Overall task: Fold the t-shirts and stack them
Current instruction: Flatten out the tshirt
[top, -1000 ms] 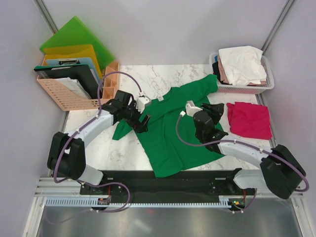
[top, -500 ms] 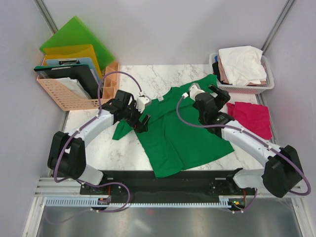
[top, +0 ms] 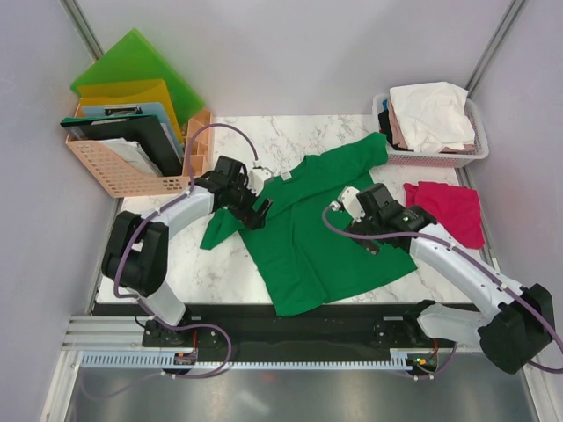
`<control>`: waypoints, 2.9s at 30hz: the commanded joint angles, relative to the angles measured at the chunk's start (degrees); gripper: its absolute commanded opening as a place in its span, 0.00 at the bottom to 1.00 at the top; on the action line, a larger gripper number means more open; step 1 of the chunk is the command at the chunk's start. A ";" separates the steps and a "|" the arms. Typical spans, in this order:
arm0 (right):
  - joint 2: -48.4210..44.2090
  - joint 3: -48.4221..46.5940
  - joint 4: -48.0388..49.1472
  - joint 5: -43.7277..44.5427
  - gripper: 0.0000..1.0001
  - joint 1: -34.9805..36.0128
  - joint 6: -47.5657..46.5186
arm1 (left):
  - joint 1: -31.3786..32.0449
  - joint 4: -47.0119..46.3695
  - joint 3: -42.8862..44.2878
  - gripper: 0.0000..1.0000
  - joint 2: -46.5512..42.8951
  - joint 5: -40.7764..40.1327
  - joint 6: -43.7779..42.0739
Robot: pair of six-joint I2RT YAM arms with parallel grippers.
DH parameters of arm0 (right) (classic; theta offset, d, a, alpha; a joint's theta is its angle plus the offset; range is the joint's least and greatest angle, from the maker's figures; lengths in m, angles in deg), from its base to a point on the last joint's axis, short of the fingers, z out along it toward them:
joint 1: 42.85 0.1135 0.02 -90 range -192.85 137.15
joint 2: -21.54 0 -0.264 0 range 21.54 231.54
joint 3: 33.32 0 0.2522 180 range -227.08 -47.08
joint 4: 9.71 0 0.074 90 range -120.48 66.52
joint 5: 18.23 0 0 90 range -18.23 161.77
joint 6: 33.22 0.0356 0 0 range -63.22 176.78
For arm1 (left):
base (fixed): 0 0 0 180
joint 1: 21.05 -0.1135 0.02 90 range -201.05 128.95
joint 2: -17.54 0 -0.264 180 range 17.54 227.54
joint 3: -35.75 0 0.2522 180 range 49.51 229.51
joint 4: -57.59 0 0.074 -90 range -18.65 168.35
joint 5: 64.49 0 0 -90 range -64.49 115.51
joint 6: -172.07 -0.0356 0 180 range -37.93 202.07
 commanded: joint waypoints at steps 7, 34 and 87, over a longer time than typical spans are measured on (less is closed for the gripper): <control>-4.65 3.40 -3.21 -2.13 0.98 -0.50 2.00 | -0.66 -3.48 10.28 1.00 5.43 -10.64 0.97; 18.02 1.29 11.73 -22.33 0.98 -4.10 2.27 | -0.31 -12.86 0.01 1.00 1.03 -11.35 9.14; 55.56 -29.82 1.62 -24.82 0.98 -18.69 -2.39 | -4.80 -6.12 -2.81 1.00 -2.39 -6.08 23.65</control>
